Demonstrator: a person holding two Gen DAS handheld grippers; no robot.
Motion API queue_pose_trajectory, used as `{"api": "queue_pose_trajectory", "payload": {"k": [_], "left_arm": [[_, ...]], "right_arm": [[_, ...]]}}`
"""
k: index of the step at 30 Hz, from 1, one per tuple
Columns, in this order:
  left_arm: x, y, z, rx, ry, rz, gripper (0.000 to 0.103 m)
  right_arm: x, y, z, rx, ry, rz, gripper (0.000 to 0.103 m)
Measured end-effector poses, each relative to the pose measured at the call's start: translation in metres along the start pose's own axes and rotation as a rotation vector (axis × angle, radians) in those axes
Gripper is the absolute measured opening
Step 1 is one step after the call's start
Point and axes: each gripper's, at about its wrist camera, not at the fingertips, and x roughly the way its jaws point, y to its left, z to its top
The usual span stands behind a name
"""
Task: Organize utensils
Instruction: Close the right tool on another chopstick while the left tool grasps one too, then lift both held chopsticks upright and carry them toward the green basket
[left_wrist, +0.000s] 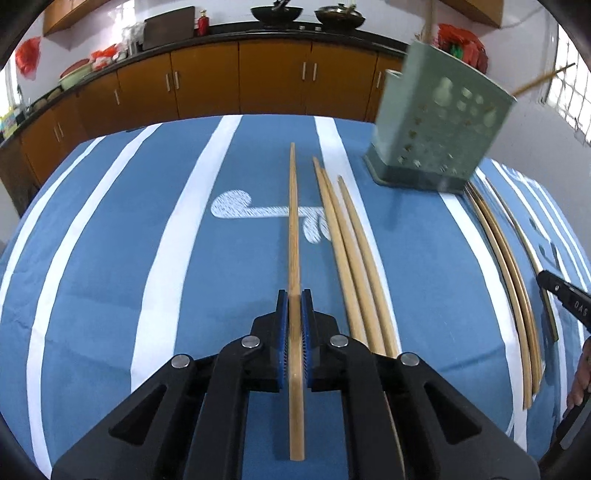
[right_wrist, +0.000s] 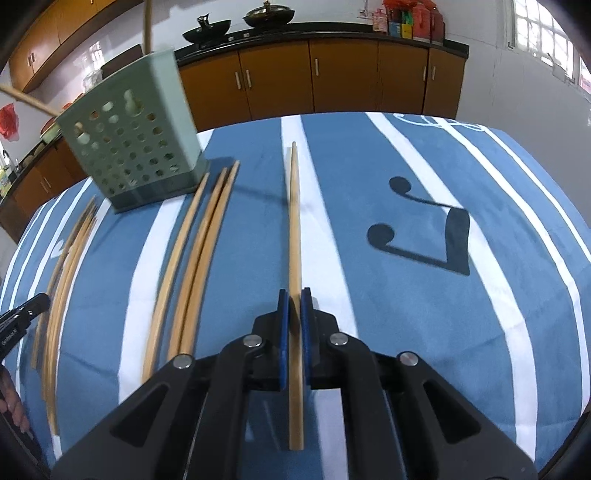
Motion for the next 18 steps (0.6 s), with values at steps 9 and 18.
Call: {"api": "queue_pose_trajectory", "payload": {"k": [9,18], "left_arm": [[0.001,0.0023,-0.0015,-0.014,-0.022,-0.019,0.008],[0.0015,0.0015,-0.0004,-0.011,-0.02,-0.011,0.008]], "right_arm": [[0.0044,-0.0013,0.0032,-0.011,-0.029,-0.011,0.008],[0.0048,-0.0029,0.0033,-0.004,-0.029,-0.004,0.008]]}}
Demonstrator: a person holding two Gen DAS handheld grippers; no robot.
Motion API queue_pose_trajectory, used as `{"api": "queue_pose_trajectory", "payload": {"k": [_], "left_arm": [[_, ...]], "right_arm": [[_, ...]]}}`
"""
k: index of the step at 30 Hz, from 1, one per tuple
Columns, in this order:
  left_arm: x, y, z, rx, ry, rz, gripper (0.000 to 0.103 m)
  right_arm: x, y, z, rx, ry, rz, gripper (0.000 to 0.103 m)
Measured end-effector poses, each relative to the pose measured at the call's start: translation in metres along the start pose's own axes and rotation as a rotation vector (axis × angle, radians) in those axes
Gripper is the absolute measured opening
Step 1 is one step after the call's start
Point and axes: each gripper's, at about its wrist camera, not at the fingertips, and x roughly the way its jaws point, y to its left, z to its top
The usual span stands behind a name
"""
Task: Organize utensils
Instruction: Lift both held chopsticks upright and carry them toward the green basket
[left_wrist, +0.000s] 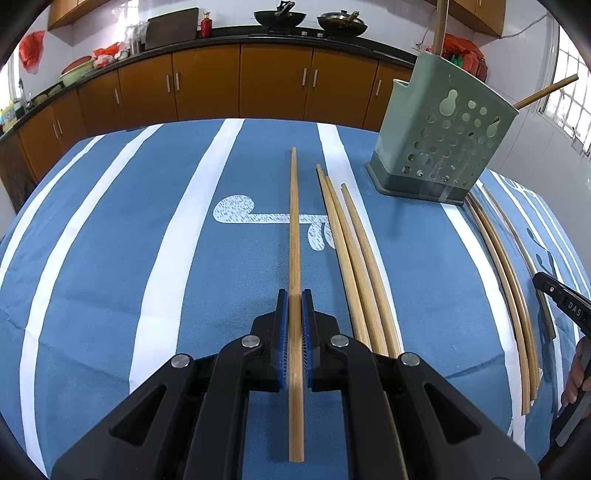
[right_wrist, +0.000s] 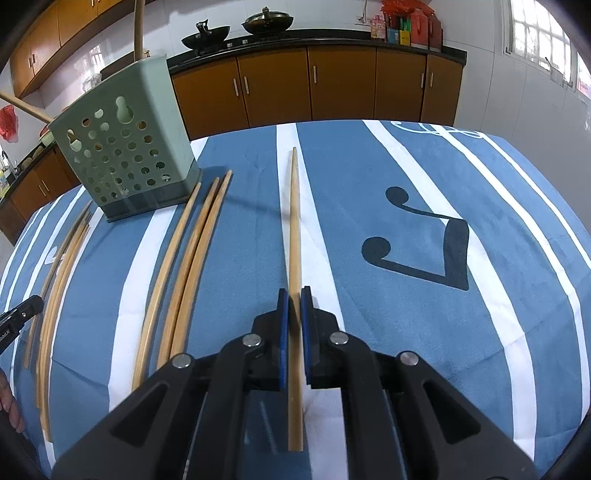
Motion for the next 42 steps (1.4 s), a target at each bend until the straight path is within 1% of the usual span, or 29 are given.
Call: {"api": "queue_pose_trajectory", "payload": {"k": [9,13,16,19,24,35,38,42], "left_arm": [[-0.004,-0.002,-0.006,0.029,0.003,0.007,0.008],[-0.005,-0.005,-0.005,0.053,0.014,0.018,0.007],[-0.008,-0.003,-0.003,0.041,0.026,-0.001,0.007],[-0.02,-0.001,0.0,0.043,-0.001,-0.006,0.007],[-0.044,0.0,0.011,0.042,-0.07,-0.021,0.007],[-0.101,-0.001,0.043,0.009,-0.259,-0.055,0.007],[-0.106,-0.002,0.048,0.002,-0.282,-0.057,0.007],[-0.109,-0.001,0.052,-0.001,-0.296,-0.053,0.007]], "right_arm": [[-0.004,0.004,-0.004,-0.042,0.007,-0.007,0.008],[-0.005,0.002,-0.002,-0.033,0.018,0.001,0.008],[-0.019,-0.001,0.002,-0.015,-0.019,0.018,0.008],[-0.035,-0.004,0.006,-0.01,-0.059,0.029,0.008],[-0.061,-0.01,0.018,0.008,-0.133,0.047,0.008],[-0.115,-0.006,0.037,0.013,-0.329,0.091,0.008],[-0.122,-0.003,0.04,0.004,-0.359,0.09,0.008],[-0.125,-0.003,0.043,0.007,-0.37,0.093,0.008]]}}
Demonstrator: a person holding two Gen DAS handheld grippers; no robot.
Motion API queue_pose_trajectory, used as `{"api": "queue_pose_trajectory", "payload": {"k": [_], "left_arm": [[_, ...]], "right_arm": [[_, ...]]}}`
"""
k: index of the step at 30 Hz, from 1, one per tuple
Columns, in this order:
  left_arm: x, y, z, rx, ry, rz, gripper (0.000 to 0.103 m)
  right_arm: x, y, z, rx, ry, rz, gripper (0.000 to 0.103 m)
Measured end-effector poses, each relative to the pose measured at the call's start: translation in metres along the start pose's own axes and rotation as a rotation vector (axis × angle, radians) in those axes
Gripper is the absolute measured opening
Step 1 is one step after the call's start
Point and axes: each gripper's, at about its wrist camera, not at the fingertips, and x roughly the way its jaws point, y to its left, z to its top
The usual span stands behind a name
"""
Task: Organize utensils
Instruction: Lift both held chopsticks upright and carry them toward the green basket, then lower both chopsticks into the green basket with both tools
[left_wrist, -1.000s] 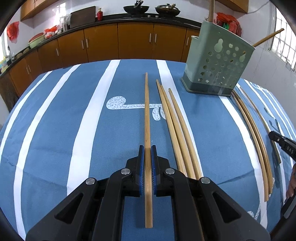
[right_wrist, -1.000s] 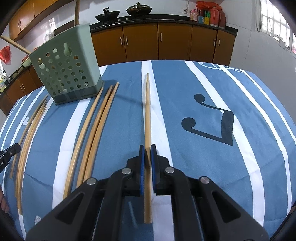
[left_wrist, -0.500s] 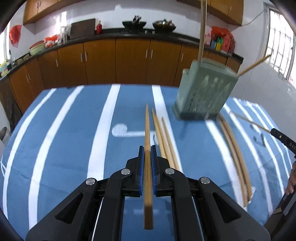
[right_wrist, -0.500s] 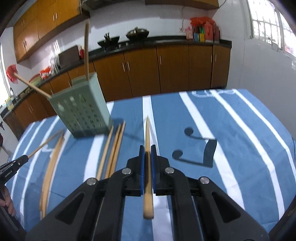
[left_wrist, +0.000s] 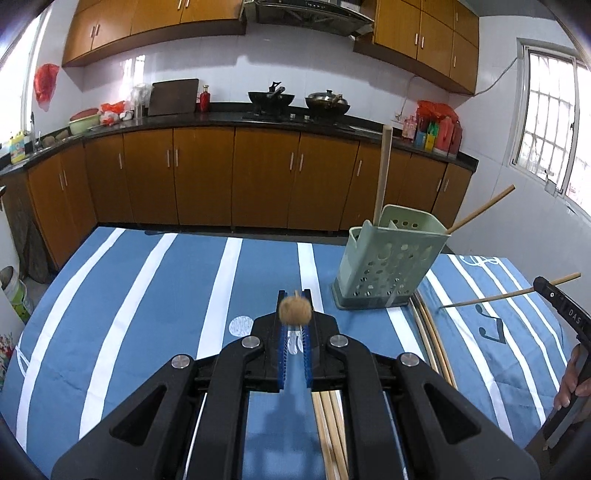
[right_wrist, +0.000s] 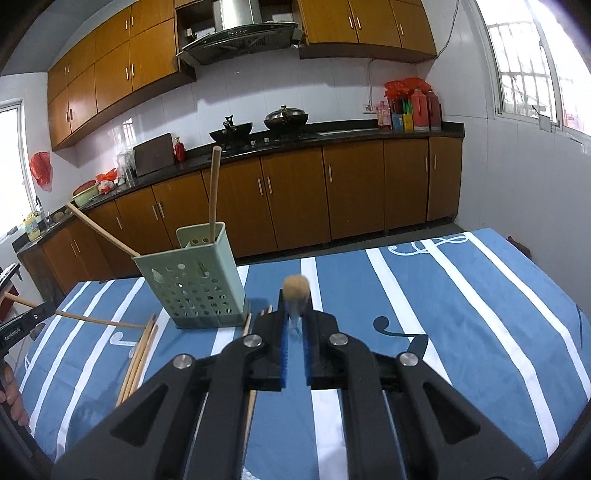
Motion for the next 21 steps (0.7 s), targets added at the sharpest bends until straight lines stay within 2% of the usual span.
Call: {"api": "queue_pose_trajectory", "payload": {"k": [6,10,17,21], "left_arm": [[-0.003,0.001,0.006,0.007,-0.014,0.0,0.007],[-0.02,-0.006,0.02,0.046,-0.053,-0.019,0.007],[-0.053,-0.029,0.052,0.108,-0.096,-0.117,0.007],[-0.071,-0.047,0.066,0.157,-0.13,-0.174,0.007]], "right_arm": [[-0.005,0.001,0.006,-0.006,-0.025,0.009,0.008],[-0.02,0.006,0.028,-0.014,-0.078,0.044,0.008],[-0.051,0.018,0.078,-0.017,-0.078,0.201,0.008],[-0.071,0.029,0.098,-0.049,-0.104,0.258,0.008]]}}
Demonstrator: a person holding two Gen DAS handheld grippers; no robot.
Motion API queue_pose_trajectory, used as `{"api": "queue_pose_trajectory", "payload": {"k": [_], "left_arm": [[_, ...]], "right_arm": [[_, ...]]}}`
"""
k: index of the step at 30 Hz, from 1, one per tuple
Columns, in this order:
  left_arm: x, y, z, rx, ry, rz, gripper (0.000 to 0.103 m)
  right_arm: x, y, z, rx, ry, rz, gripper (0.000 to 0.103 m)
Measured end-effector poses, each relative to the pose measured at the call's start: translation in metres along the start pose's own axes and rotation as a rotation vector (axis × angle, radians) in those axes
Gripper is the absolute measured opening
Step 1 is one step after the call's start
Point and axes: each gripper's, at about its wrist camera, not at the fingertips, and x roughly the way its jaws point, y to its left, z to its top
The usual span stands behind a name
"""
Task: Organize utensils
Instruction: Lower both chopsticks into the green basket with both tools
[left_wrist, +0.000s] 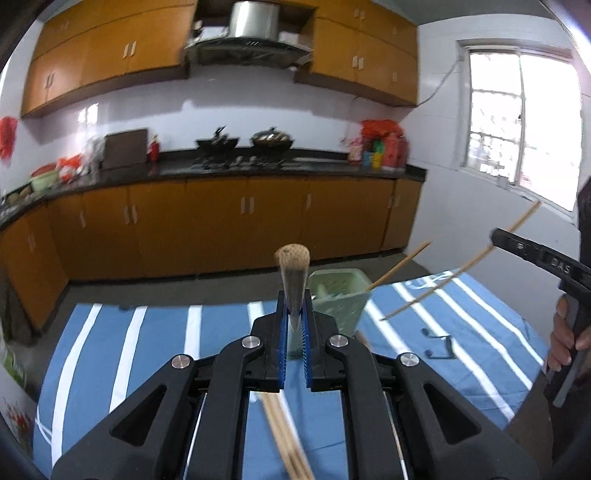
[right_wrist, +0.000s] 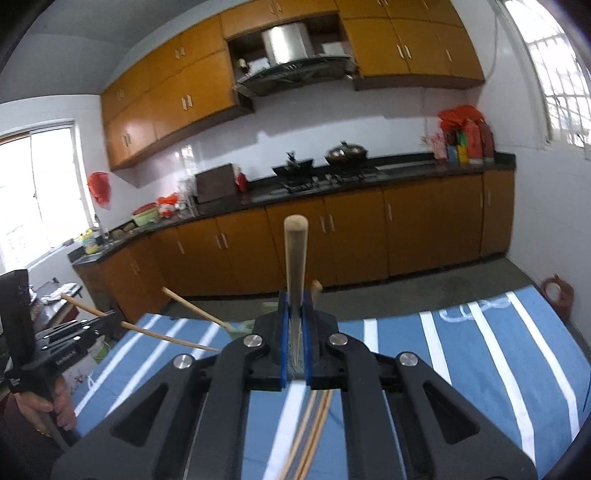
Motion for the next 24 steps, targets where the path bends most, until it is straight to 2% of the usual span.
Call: {"api": "queue_pose_trajectory", "payload": {"k": [6,9,16,19,24], "left_arm": [[0.007,-0.017,0.032,0.007,-0.061,-0.027,0.007],[0.022,-0.024,0.041,0.034,-0.055,-0.004,0.007],[0.074,-0.022,0.037,0.036,0.078,0.003,0.007],[0.086,-0.021,0.035,0.039,0.105,0.005,0.007],[0.1,-0.014,0.031,0.006,0.13,-0.004,0.007]], "right_arm": [[0.003,0.017,0.025,-0.014,-0.079,0.012,0.008],[0.022,0.021,0.032,-0.016,-0.079,0.004,0.008],[0.084,0.019,0.021,-0.021,0.036,-0.049,0.008],[0.104,0.017,0.014,-0.014,0.083,-0.057,0.008],[0.12,0.017,0.009,-0.006,0.113,-0.058,0.008]]}}
